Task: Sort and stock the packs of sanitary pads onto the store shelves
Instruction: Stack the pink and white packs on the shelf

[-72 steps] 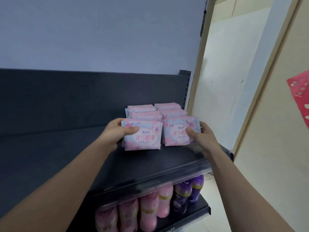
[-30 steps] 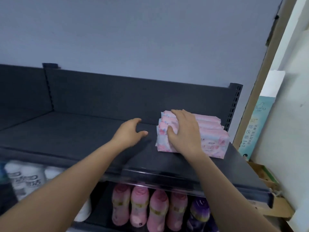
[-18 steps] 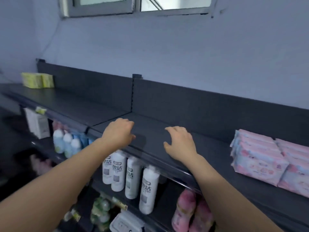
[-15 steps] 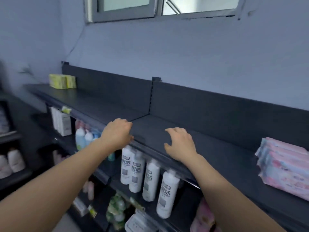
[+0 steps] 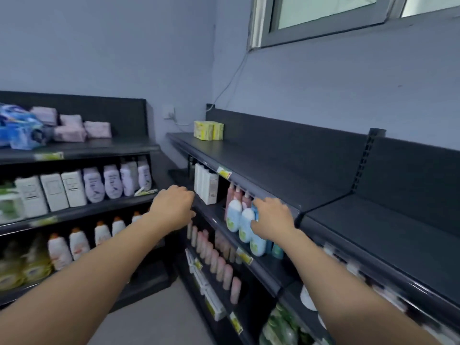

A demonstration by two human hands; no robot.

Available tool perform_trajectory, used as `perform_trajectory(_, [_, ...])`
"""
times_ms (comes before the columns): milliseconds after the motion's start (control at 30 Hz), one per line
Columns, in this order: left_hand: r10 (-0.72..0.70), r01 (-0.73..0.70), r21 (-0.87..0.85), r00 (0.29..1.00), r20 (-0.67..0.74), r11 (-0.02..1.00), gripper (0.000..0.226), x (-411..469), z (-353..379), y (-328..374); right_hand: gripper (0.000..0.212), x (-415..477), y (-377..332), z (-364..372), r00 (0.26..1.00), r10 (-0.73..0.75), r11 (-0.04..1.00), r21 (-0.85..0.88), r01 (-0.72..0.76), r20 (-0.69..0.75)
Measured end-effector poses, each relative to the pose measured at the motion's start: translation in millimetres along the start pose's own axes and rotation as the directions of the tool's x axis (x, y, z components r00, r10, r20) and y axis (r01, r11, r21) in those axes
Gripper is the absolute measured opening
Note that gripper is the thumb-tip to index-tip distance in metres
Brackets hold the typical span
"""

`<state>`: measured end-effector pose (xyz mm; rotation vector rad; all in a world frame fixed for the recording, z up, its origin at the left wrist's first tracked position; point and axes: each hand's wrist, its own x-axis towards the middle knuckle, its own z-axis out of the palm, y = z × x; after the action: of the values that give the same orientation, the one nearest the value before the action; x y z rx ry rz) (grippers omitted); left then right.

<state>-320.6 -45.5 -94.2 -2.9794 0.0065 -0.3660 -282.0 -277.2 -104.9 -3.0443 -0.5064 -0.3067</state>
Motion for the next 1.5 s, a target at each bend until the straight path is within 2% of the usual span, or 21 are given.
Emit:
perform_trajectory(133, [-0.08, 0.08, -0.007, 0.997, 0.017, 0.997, 0.035, 0, 17, -59, 0.054, 40, -53, 16, 0.996, -0.086, 0.996, 0.013, 0.085, 0.023])
perform_trajectory(267, [-0.178, 0.178, 0.013, 0.984, 0.029, 0.984, 0.033, 7, 31, -107, 0.046, 84, -99, 30, 0.984, -0.176, 0.984, 0.029, 0.176, 0.013])
perform_trajectory(367, [-0.247, 0.246, 0.027, 0.968, 0.041, 0.969, 0.034, 19, 42, -135, 0.049, 120, -126, 39, 0.971, -0.239, 0.97, 0.04, 0.238, 0.018])
perform_trajectory(633, [-0.41, 0.405, 0.08, 0.91, 0.056, 0.911, 0.031, 80, 63, -209, 0.049, 240, -195, 62, 0.918, -0.396, 0.917, 0.046, 0.396, 0.0])
perform_trajectory(833, [-0.517, 0.513, 0.087, 0.855, 0.038, 0.854, 0.038, 134, 77, -268, 0.049, 333, -244, 69, 0.862, -0.507, 0.861, 0.041, 0.507, -0.015])
perform_trajectory(1100, [-0.574, 0.569, 0.118, 0.819, 0.011, 0.814, 0.039, 195, 107, -357, 0.038, 441, -317, 86, 0.806, -0.592, 0.8, 0.103, 0.591, -0.024])
perform_trajectory(1233, [-0.584, 0.58, 0.118, 0.812, -0.003, 0.806, 0.04, 224, 121, -406, 0.047, 489, -358, 97, 0.785, -0.619, 0.78, 0.106, 0.617, -0.02])
perform_trajectory(1500, [-0.608, 0.601, 0.153, 0.794, -0.005, 0.784, 0.033, 296, 140, -535, 0.048, 606, -462, 113, 0.769, -0.637, 0.759, 0.131, 0.637, -0.049])
